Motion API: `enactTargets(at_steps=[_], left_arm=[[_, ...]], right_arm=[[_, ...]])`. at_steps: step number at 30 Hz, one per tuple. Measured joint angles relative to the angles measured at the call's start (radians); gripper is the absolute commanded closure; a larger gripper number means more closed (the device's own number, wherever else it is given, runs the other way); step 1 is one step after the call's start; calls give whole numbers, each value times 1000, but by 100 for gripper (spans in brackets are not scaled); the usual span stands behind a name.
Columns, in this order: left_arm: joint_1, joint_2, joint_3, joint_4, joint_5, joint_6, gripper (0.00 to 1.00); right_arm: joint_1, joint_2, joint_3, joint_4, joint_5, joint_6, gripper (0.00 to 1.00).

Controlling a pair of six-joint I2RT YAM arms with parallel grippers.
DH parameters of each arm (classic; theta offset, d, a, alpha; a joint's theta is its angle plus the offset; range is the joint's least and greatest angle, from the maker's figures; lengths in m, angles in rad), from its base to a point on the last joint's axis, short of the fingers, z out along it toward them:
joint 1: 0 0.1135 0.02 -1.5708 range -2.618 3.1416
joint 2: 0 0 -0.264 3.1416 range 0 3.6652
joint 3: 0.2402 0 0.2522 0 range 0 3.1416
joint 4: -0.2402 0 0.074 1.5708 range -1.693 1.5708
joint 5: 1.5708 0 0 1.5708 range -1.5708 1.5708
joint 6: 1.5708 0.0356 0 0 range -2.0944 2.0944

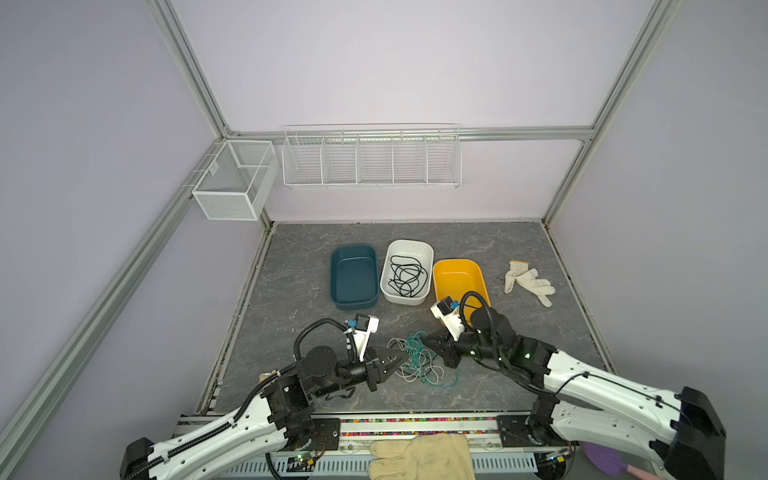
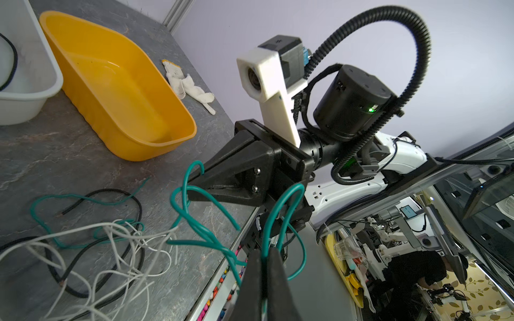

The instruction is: Untangle the cables

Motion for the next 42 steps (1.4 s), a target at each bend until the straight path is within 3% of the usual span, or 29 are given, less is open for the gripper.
enactTargets(at_steps=[10, 25, 37, 42], left_arm=[[0, -161, 45, -105, -97, 3, 100], [0, -124, 321, -232, -146, 45, 100], [0, -89, 632, -595, -266, 159, 100], [0, -86, 658, -684, -304, 174, 100]], right_arm=[[-3, -18, -62, -9, 86, 27, 93], [-15, 74, -119, -24, 176, 69, 94], [-41, 55, -165, -43, 227, 79, 93], [-44, 56, -165, -47, 227, 79, 93]])
